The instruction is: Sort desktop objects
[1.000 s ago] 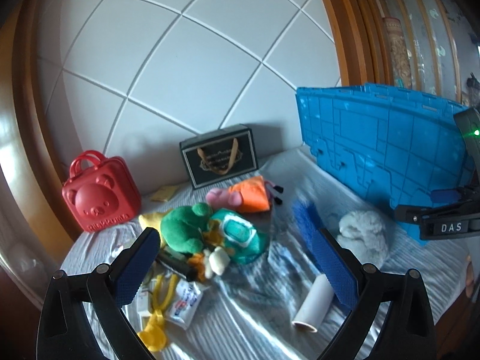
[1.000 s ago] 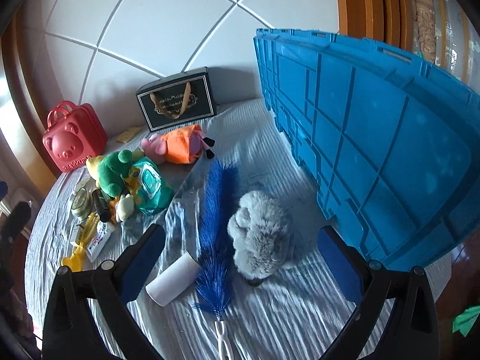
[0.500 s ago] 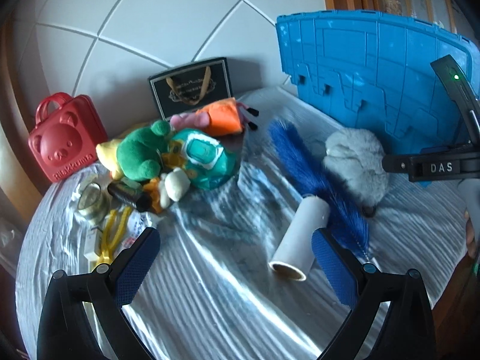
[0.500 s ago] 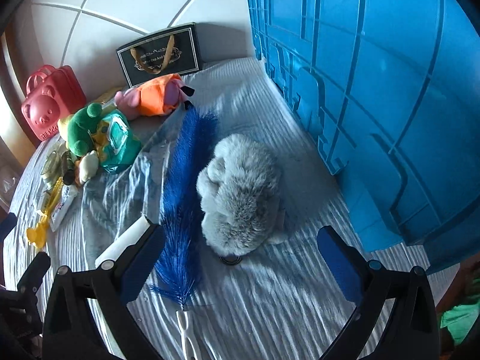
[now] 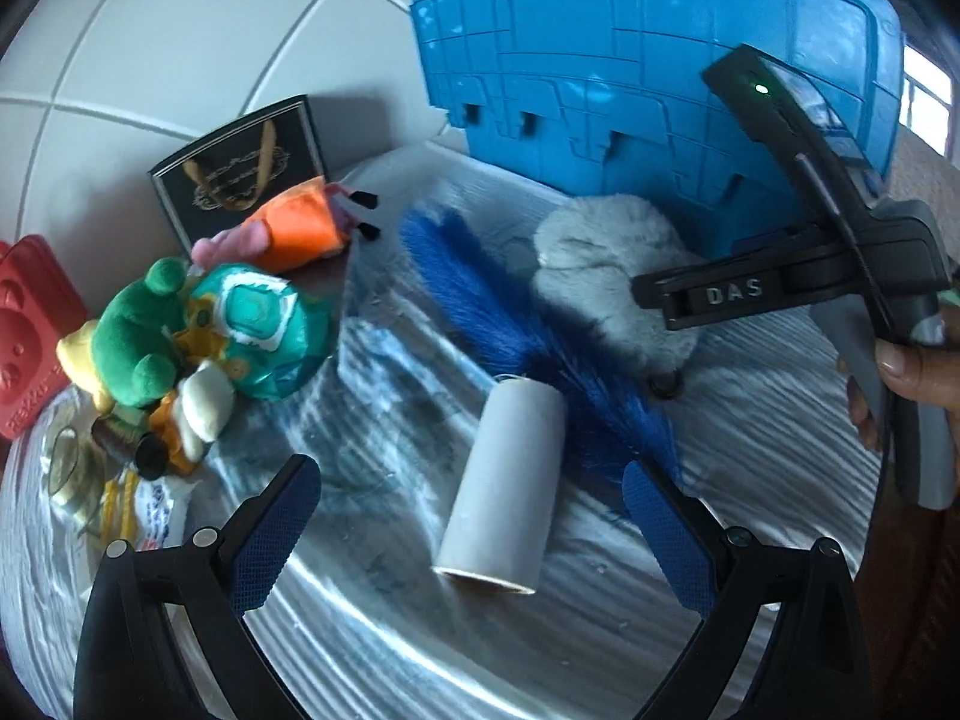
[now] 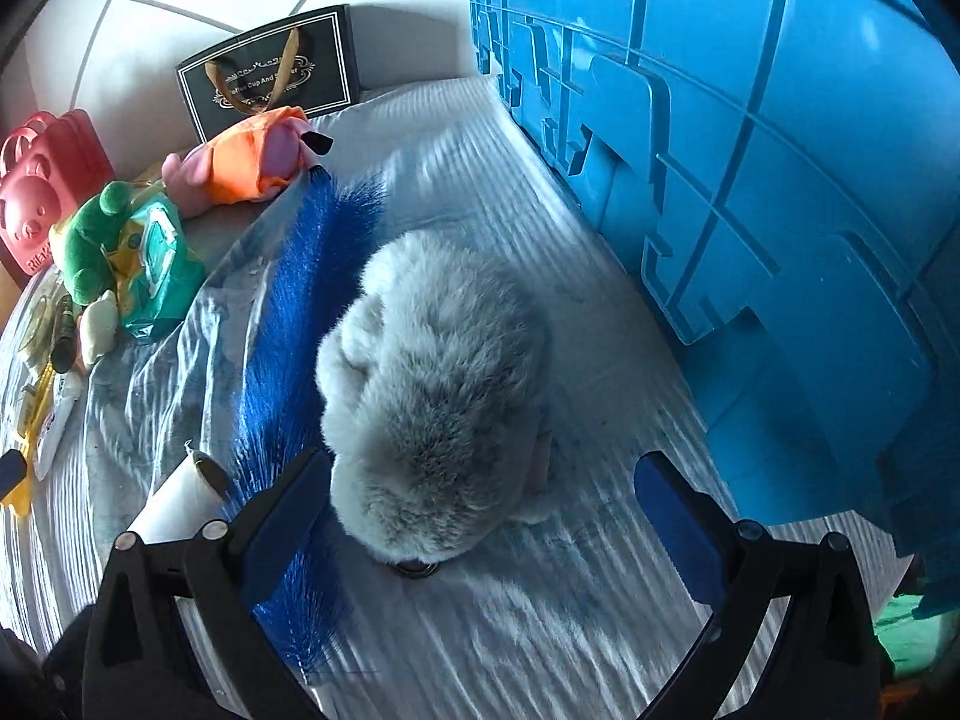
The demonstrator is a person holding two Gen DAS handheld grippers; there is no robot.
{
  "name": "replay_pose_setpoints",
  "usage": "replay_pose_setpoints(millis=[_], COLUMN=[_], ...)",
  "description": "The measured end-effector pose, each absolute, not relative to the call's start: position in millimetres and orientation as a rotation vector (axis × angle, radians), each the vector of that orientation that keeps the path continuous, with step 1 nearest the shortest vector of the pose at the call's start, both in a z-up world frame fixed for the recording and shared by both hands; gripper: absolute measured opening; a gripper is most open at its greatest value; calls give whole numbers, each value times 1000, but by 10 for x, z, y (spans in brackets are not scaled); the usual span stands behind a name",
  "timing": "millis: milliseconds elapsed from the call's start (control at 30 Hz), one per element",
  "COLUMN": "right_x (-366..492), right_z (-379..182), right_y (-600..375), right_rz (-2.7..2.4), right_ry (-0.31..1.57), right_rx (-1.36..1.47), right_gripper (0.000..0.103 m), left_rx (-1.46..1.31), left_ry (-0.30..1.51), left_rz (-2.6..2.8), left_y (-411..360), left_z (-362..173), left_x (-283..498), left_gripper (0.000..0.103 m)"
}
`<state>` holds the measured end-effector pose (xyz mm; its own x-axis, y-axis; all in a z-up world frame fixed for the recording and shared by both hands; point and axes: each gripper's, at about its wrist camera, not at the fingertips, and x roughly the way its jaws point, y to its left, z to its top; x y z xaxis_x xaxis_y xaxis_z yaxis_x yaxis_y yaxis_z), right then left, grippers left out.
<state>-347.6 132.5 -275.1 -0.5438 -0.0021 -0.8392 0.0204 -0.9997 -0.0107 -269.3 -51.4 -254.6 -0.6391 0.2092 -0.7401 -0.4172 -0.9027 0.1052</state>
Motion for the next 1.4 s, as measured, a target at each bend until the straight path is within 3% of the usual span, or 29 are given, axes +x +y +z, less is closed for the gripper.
replay_pose_setpoints(millis=[367,600,633,667,700,733,867,1167,1400], right_x=[-3862,-3935,-3944,-3955,-3960,-3964,-3858,-3409,-3046], right_z=[-2995,-3106,-3125,-3153,-3182,-3212,-3121,-2508,-1724], right_y=[1177,1070,1044,1011,991,974,965,992,1035], right_rz=[-2676,-2647,-2643,-2637,-2624,-2610,-2623,-2693,-2771], right_ry=[69,137,162,201,215,225,228,159,37], right_rx=[1570,1589,1591,1603,1617,1630,1576,1356,1126], right_gripper=[103,102,99,86,64,54,46,46,46], left_rx=[-1200,-1290,-1297,-1303,-1299,-1295,-1269,-1164,-1002], left_ry=[453,426,429,426,421,431,448,375,332], left_rz=[2405,2357,2348,2335,2333,2345,2390,2520,2634], left_y=[-347,-450,-451,-447,-445,-439,-473,-684,-769], left_z=[-2930,-3100,-3129,-3150,-3153,-3151,-3092,-2497,-1714], left_x=[-3012,-3153,-3155,-3152,-3142,-3129,-3054,-2901,-2785], left_gripper=[100,71,65,51,45,45,45,45,45])
